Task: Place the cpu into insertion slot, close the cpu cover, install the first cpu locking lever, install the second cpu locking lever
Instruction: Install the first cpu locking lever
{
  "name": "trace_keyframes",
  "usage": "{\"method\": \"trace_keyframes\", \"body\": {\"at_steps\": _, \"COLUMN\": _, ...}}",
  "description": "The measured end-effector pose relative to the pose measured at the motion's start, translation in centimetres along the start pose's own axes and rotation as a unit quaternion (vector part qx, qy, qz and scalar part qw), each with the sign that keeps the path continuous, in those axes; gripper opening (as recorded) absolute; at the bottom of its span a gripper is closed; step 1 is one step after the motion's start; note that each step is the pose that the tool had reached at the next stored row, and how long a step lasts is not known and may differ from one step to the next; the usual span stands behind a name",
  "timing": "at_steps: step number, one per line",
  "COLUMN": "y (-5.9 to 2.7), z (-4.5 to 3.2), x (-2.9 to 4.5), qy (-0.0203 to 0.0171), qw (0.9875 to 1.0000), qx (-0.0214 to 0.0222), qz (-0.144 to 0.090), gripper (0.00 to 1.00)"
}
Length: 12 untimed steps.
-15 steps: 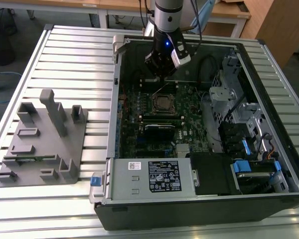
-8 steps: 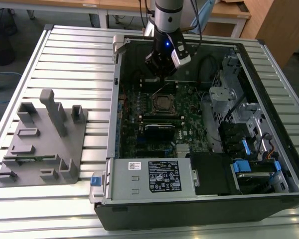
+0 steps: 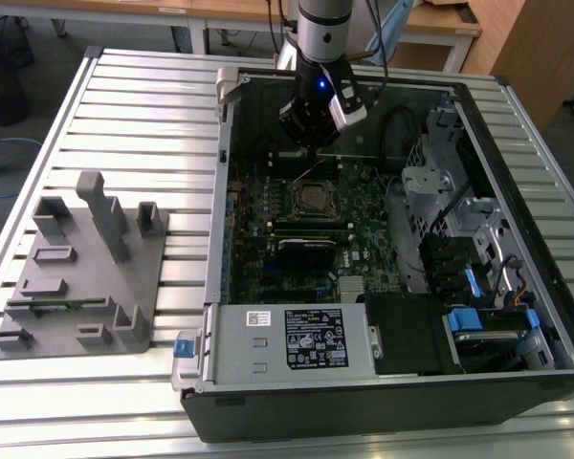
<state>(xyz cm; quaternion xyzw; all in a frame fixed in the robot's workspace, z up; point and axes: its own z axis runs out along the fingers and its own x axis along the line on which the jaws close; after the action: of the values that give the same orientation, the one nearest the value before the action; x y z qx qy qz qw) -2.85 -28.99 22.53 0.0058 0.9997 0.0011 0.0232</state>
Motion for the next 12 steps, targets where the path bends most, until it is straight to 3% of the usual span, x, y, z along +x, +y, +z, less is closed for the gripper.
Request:
{"method": "trace_keyframes", "body": {"at_steps": 5, "y": 0.0, "z": 0.2, "x": -0.08, "qy": 0.0, "qw": 1.0, "qx": 0.0, "qz": 0.0, "gripper": 0.11}}
{"method": "trace_keyframes", "body": {"at_steps": 12, "y": 0.0, "z": 0.48, "x": -0.75, "qy": 0.0, "qw": 1.0, "qx": 0.0, "qz": 0.0, "gripper": 0.11}}
